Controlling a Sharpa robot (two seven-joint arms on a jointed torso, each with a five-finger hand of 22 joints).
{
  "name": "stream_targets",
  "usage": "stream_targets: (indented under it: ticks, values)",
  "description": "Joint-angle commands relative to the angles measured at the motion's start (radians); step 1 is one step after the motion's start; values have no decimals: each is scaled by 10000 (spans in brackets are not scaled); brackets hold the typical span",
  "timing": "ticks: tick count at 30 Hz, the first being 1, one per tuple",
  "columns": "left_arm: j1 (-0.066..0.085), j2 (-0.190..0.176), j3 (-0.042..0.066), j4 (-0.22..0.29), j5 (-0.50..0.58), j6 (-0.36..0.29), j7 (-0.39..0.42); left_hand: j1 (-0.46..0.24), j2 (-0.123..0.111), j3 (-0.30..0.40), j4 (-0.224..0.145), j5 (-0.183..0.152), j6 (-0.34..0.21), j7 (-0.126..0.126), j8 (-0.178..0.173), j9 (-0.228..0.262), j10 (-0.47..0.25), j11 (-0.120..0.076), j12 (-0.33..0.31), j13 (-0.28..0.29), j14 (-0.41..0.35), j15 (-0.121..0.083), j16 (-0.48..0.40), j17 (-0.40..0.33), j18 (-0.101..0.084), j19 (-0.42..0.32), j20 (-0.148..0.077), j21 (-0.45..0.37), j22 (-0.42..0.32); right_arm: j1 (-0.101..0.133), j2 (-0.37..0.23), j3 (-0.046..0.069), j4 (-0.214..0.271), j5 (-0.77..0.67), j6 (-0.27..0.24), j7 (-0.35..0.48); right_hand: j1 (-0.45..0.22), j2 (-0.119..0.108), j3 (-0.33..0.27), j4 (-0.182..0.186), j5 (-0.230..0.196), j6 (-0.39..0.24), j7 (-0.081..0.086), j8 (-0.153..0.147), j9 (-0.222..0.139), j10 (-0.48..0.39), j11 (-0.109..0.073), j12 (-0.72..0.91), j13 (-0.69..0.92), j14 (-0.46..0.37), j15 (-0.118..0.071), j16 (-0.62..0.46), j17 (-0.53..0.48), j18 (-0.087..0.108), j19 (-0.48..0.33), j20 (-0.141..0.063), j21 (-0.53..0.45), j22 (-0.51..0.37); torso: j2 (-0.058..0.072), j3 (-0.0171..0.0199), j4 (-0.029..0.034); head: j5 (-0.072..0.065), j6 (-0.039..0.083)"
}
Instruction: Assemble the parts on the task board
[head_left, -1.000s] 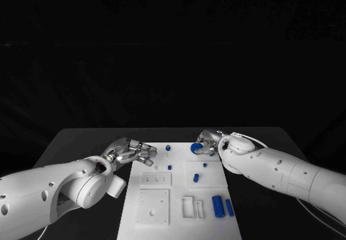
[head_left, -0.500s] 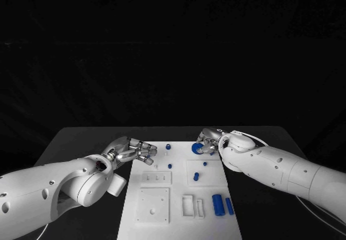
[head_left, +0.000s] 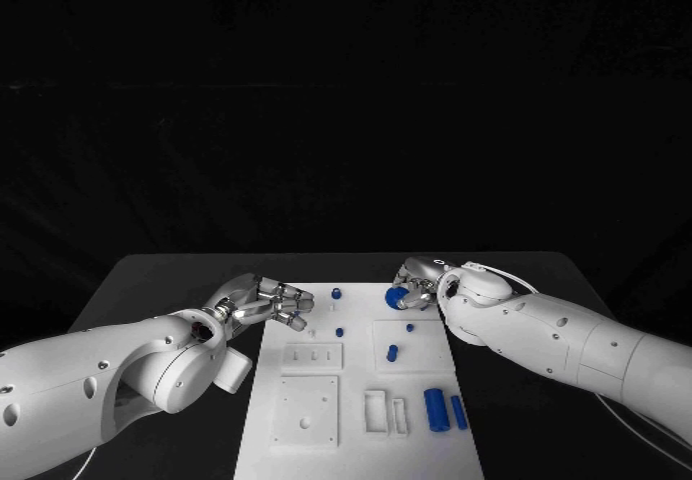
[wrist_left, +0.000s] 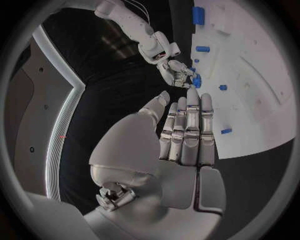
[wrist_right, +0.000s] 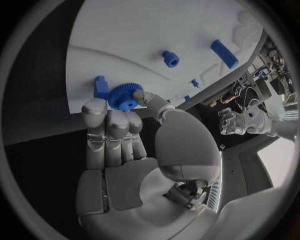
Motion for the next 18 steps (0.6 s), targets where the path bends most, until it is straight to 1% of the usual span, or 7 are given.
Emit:
stream_targets:
  ticks: [1, 5, 10, 13, 15, 17, 18]
  values:
    - [19, 6, 8, 18, -30, 144, -7, -13, -83, 65, 6, -27, -86, -8, -18, -11, -70, 14, -9, -3, -8, 56, -31, -8, -21, -33, 42, 24, -15, -146, -5, -88, 123, -367, 166, -76, -70, 16, -63, -19, -52, 267, 26, 18, 31, 70, -30, 64, 31, -3, -67, 25, 19, 126, 61, -76, 77, 856, -5, -2, 4, 20, 8]
    - [19, 5, 9, -9, -31, 135, 17, -13, -83, 65, 6, -27, -86, -8, -18, -11, -70, 14, -9, -3, -8, 56, -31, -8, -21, -33, 42, 24, -15, -146, -33, -87, 373, -681, -229, -144, -99, 25, -94, 28, -111, 528, -46, 16, 31, 125, -77, 118, 82, 5, -101, 48, 49, 97, 83, -105, 215, 879, -4, -5, 9, 41, 18]
    - [20, -21, 23, -189, -32, 111, 118, -10, -84, 68, 11, -27, -96, -6, -17, -10, -72, 15, -8, -2, -14, 59, -35, -11, -20, -33, 45, 21, -31, -136, -115, -86, 833, -1025, -708, -420, -102, -40, -140, 130, -86, 745, -105, 13, 30, 143, -116, 80, 70, 2, -130, 15, 27, 58, 97, -137, 383, 910, -9, -15, 24, 145, 32]
    - [25, -51, 33, -277, -31, 68, 156, -10, -87, 69, 10, -24, -97, -5, -17, -9, -72, 15, -9, -3, -16, 60, -36, -12, -20, -34, 46, 20, -35, -105, -146, -85, 1111, -1160, -879, -561, -92, -53, -135, 160, -113, 797, -120, 17, 32, 155, -123, 72, 69, 8, -137, 16, 31, 46, 102, -145, 437, 920, -4, -19, 1, 218, 56]
    - [33, -66, 41, -332, -31, 51, 172, -5, -91, 72, 4, -19, -97, -6, -18, -8, -70, 13, -7, -2, -12, 58, -35, -12, -18, -31, 45, 22, -40, -70, -167, -84, 1366, -1254, -1005, -672, -93, -58, -141, 182, -142, 828, -129, 17, 33, 162, -128, 72, 72, 9, -142, 16, 33, 41, 107, -149, 469, 926, -6, -38, 9, 257, 72]
    - [40, -73, 45, -355, -31, 43, 180, -5, -91, 72, 4, -19, -97, -6, -18, -8, -70, 13, -7, -2, -12, 58, -35, -12, -18, -31, 45, 22, -40, -43, -170, -83, 1565, -1312, -1083, -744, -90, -65, -148, 199, -156, 855, -137, 18, 33, 170, -133, 74, 76, 14, -145, 23, 40, 35, 112, -153, 510, 935, -4, -33, 20, 269, 76]
    - [44, -75, 47, -363, -31, 41, 183, -5, -91, 72, 4, -19, -97, -6, -18, -8, -70, 13, -7, -2, -12, 58, -35, -12, -18, -31, 45, 22, -40, -31, -163, -83, 1656, -1331, -1114, -769, -90, -65, -148, 199, -156, 855, -137, 18, 33, 170, -133, 74, 76, 14, -145, 23, 40, 35, 112, -153, 510, 935, -5, -38, 22, 278, 76]
